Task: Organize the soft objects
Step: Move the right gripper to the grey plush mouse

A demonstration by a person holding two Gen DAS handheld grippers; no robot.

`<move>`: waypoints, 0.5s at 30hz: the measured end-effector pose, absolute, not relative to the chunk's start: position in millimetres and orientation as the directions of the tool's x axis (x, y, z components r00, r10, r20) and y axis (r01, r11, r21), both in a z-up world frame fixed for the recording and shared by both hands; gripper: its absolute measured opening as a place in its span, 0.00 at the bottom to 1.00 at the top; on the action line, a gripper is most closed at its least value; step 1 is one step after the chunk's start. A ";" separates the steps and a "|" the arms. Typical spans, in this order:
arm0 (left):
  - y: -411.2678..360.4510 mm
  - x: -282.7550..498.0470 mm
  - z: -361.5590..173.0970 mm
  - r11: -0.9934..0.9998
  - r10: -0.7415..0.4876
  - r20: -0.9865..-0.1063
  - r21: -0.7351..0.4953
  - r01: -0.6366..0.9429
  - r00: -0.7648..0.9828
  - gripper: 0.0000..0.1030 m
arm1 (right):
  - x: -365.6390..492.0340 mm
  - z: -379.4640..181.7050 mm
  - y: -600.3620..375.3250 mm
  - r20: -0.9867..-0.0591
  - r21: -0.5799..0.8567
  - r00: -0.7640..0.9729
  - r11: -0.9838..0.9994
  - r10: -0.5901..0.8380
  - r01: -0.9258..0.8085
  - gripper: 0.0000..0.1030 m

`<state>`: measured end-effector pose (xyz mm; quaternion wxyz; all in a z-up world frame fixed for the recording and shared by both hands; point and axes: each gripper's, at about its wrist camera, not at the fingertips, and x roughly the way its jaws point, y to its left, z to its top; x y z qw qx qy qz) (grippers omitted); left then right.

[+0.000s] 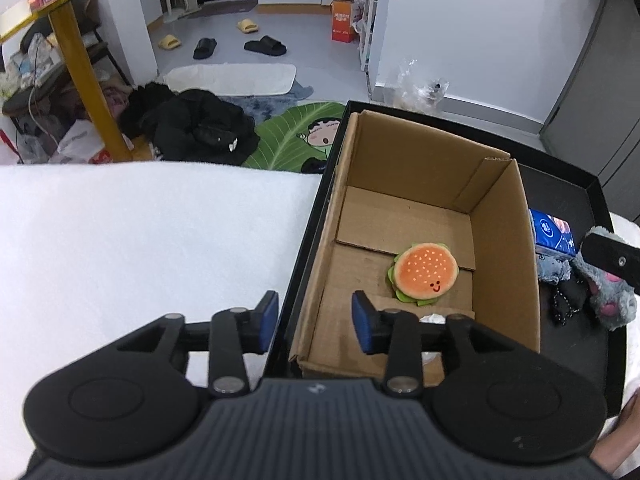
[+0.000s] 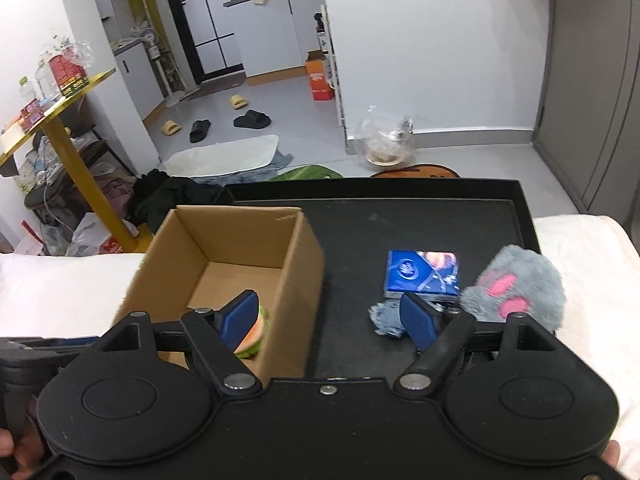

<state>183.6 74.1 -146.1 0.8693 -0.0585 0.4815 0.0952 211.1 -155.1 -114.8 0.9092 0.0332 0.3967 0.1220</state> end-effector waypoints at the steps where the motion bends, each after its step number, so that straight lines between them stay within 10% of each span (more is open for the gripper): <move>1: 72.2 183.3 -145.3 0.976 0.115 -0.845 -0.001 -0.217 0.523 0.42 | 210.4 -115.7 -159.3 -0.714 0.156 0.656 0.969 0.245 -0.192 0.75; 15: 60.1 184.5 -144.3 0.976 0.172 -0.838 0.075 -0.202 0.517 0.50 | 223.1 -116.2 -219.4 -0.730 0.103 0.673 0.993 0.120 -0.065 0.83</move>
